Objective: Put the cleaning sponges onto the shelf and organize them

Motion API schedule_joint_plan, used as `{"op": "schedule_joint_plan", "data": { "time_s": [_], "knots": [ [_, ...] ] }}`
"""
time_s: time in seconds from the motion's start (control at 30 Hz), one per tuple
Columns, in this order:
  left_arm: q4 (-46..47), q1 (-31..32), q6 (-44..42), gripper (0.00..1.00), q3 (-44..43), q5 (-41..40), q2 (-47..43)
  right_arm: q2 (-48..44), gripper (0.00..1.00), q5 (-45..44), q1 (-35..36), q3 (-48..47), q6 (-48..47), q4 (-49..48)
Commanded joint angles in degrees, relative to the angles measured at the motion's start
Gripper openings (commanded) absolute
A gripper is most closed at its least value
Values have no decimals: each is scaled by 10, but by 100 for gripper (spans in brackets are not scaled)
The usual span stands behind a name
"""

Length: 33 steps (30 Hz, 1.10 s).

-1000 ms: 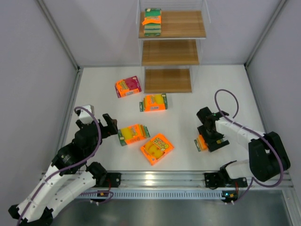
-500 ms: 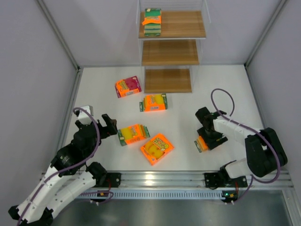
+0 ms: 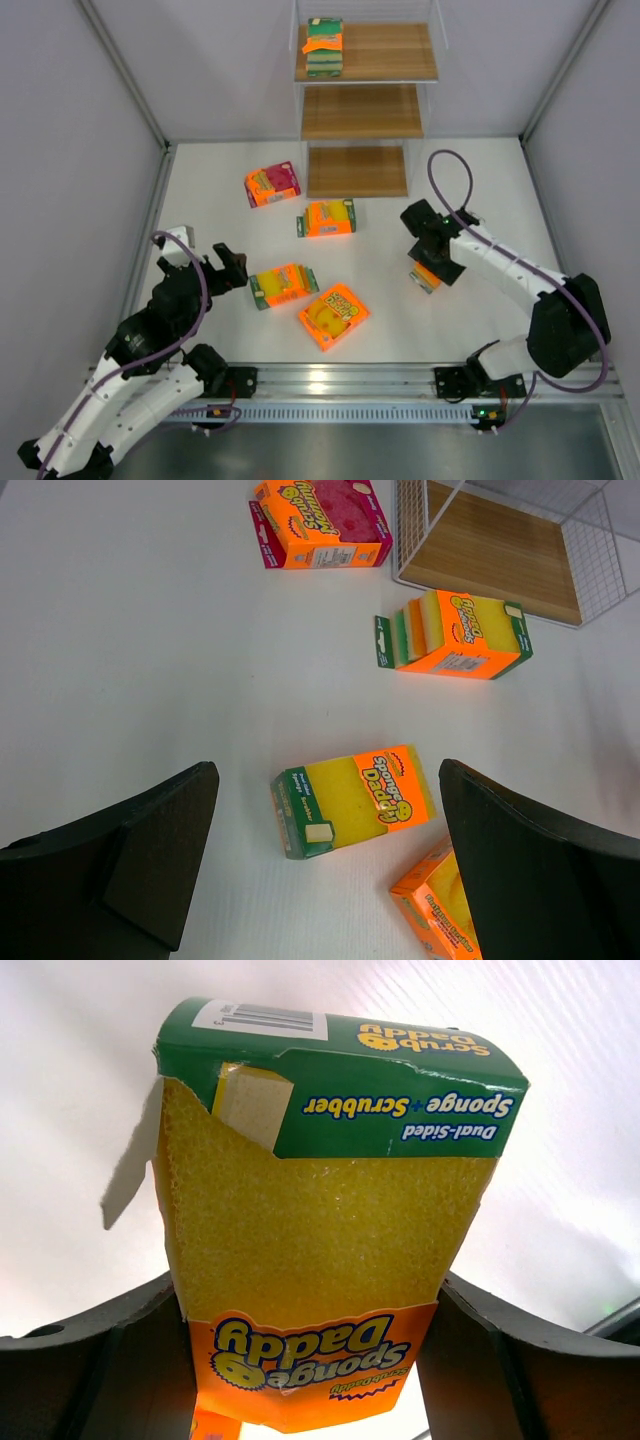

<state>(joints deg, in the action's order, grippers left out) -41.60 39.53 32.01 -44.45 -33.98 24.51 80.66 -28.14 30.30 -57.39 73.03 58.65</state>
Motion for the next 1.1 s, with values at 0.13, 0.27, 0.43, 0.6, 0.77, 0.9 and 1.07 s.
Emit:
{"op": "schedule_joint_plan", "data": {
  "time_s": [0.13, 0.27, 0.43, 0.6, 0.77, 0.9, 1.07],
  "knots": [
    [4, 1, 6, 98, 2, -3, 0, -34, 57, -109, 63, -234, -291, -37],
    [4, 1, 7, 99, 3, -6, 1, -36, 57, -115, 84, -315, -456, -103],
    [4, 2, 2, 98, 1, -3, 16, -3, 63, -38, 83, -481, -668, -188],
    [4, 1, 1, 98, 0, 1, 18, 174, 63, -61, 65, -777, -819, -141],
    [4, 2, 3, 98, 1, -7, 17, 182, 63, -22, 24, -762, -796, -319],
    [4, 1, 2, 98, 1, -8, 19, 223, 68, 65, 20, -815, -872, -382],
    [3, 1, 2, 98, 1, -11, 28, 274, 69, 80, 12, -840, -881, -425]
  ]
}}
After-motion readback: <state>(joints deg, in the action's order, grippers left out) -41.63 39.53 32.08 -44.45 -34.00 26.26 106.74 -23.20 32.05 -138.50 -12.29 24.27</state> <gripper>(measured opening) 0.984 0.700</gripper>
